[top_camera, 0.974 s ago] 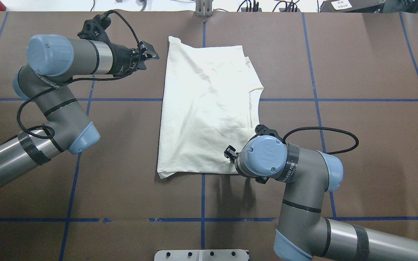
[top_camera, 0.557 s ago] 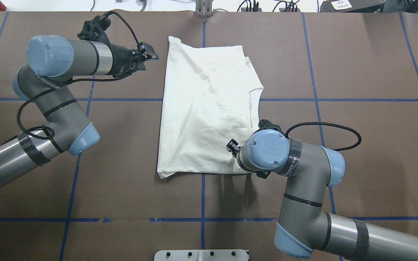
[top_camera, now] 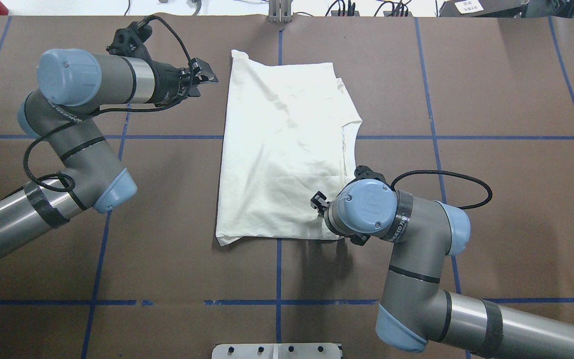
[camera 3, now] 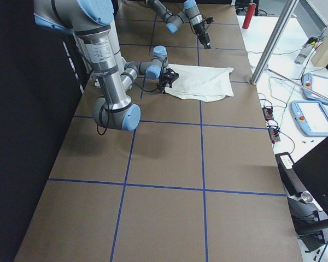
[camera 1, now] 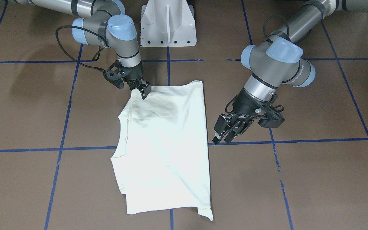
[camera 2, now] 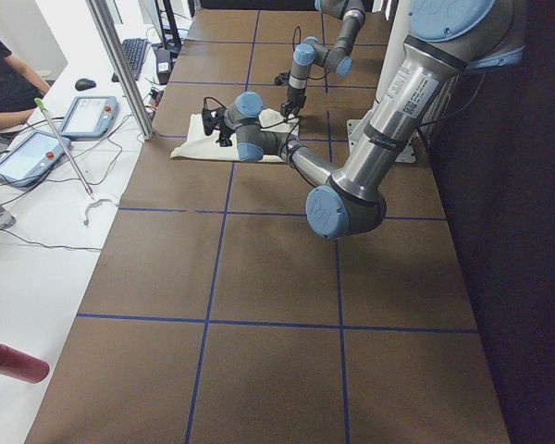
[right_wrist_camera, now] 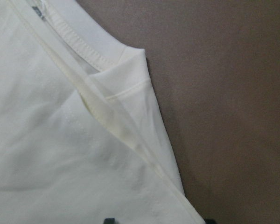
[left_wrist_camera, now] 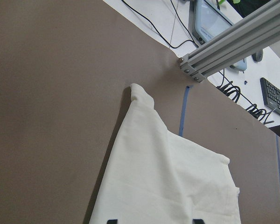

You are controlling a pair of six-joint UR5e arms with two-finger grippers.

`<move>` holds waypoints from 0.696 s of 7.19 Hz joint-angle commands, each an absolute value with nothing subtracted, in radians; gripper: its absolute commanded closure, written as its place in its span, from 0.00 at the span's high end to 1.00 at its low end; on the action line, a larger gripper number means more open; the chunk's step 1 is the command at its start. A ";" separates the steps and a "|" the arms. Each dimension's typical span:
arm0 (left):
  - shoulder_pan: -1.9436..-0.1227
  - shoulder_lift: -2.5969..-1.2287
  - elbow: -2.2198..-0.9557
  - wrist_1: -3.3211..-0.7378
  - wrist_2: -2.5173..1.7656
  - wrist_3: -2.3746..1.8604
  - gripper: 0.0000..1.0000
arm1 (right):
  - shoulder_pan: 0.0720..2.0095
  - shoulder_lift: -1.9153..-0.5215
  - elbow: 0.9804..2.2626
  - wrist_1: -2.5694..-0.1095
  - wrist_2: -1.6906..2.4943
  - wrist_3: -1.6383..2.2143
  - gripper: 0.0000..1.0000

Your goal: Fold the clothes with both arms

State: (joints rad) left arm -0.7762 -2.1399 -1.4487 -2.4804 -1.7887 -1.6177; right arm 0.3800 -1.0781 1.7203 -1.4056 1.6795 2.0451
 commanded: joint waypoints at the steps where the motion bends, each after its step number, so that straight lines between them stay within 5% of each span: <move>1: -0.776 -2.140 -1.448 -2.479 -1.789 -1.618 0.62 | 0.379 -1.078 1.720 -1.402 1.686 2.031 0.00; 5: -0.776 -2.138 -1.448 -2.479 -1.790 -1.617 0.62 | 0.380 -1.072 1.723 -1.402 1.690 2.019 0.00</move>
State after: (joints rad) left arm -0.7762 -2.1395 -1.4481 -2.4789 -1.7889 -1.6169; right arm 0.3788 -1.0760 1.7212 -1.4018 1.6900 2.0262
